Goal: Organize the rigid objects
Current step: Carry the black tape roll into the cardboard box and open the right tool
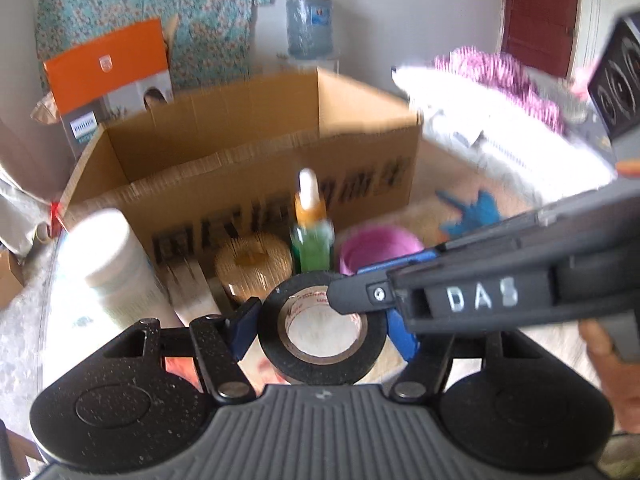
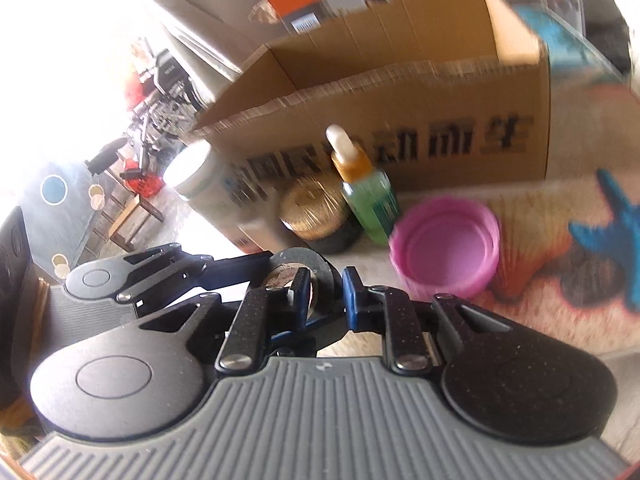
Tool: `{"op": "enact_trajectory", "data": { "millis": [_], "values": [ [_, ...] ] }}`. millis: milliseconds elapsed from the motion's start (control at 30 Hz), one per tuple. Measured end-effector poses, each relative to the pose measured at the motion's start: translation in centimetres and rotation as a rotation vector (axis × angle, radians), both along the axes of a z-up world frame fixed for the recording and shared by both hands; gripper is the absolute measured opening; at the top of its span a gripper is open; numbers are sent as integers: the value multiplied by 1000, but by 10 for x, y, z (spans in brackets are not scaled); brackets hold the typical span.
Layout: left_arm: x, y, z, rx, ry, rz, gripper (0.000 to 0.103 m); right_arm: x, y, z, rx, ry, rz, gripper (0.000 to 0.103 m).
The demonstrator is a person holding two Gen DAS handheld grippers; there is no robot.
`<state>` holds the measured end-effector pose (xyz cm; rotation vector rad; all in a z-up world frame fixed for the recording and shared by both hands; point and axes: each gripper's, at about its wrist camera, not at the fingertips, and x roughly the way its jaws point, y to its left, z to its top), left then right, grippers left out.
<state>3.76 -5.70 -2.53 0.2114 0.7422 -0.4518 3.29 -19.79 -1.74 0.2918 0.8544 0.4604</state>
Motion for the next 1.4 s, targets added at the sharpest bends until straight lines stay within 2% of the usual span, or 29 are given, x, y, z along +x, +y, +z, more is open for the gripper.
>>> {"op": "enact_trajectory", "data": {
  "millis": [233, 333, 433, 533, 633, 733, 867, 1033, 1167, 1400],
  "values": [
    [12, 1, 70, 3, -182, 19, 68, 10, 0, 75, -13, -206, 41, 16],
    [30, -2, 93, 3, -218, 35, 68, 28, -3, 103, -16, -253, 57, 16],
    [58, -7, 107, 15, -218, 49, 68, 58, -9, 123, -9, -254, 79, 17],
    [98, -7, 112, 19, -151, 70, 68, 101, -13, 131, 7, -200, 112, 17],
    [142, -3, 106, 9, -27, 89, 68, 147, -13, 127, 20, -109, 139, 16],
    [179, 1, 90, 16, 89, 109, 68, 189, -11, 110, 32, 2, 154, 16],
    [214, 8, 59, 35, 229, 130, 68, 230, 0, 73, 42, 151, 174, 16],
    [240, 13, 25, 47, 388, 148, 68, 253, 5, 31, 41, 306, 194, 16],
    [249, 18, 6, 59, 478, 162, 68, 267, 18, 9, 38, 370, 223, 16],
    [252, 22, -9, 107, 532, 183, 68, 280, 32, -12, 16, 439, 246, 17]
  ]
}}
